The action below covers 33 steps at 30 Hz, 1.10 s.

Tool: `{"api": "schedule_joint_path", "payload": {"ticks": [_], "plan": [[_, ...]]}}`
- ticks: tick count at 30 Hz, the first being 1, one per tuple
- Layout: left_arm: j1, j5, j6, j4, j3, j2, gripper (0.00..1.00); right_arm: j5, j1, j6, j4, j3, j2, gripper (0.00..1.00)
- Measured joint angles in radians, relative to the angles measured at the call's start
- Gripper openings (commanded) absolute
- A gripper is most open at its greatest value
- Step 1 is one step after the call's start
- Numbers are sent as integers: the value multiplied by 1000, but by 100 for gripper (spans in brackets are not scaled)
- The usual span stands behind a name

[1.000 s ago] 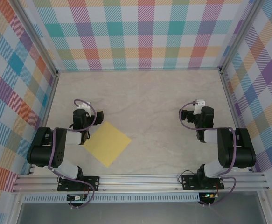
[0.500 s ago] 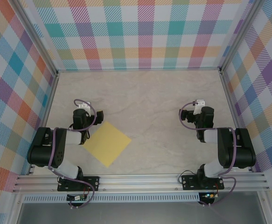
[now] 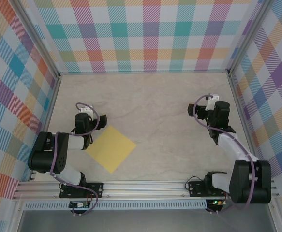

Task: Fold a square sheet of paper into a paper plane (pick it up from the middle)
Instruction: Move the square sheet of paper to the center of the table.

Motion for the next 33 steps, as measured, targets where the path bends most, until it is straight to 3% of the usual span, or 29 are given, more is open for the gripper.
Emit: {"api": "schedule_joint_path", "payload": {"ticks": [4,9,13,19,23,28,33], "plan": [[0,3,-1,-72,9,-39,100,-55,0,117,-264,181,-45,100],[0,-10,-35,-285,81,-282,100,-208,0,245,-421,195,-43,100],[1,-84,-203,-502,192,-453,100,-333,6,331,-471,161,-29,100],[7,-124,-484,-879,316,-520,100,-415,32,362,-510,122,-31,100],[14,-38,-575,-1058,297,-539,100,-447,44,362,-533,93,-35,100],[5,153,-666,-1113,225,-587,100,-473,83,358,-550,89,-31,100],[-55,218,-725,-1163,220,-536,100,-485,109,334,-577,89,-5,100]]}}
